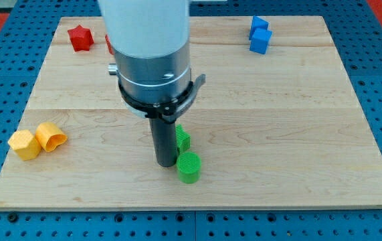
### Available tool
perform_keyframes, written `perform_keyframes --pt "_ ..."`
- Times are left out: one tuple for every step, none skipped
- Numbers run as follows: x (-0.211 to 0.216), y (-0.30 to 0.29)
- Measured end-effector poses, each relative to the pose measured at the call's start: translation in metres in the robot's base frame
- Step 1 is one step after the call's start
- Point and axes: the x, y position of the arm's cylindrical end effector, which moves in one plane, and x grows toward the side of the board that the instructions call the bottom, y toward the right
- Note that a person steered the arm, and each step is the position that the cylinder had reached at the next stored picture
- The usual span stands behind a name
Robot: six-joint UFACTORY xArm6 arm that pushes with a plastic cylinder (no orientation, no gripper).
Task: Push the green circle towards the right side of the board
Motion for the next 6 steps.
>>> perform_keyframes --pt "0.01 -0.003" --pt "0.021 -0.004" --pt "0.021 0.045" --pt "0.021 0.105" --pt "0.019 0.174" --pt "0.033 0.18"
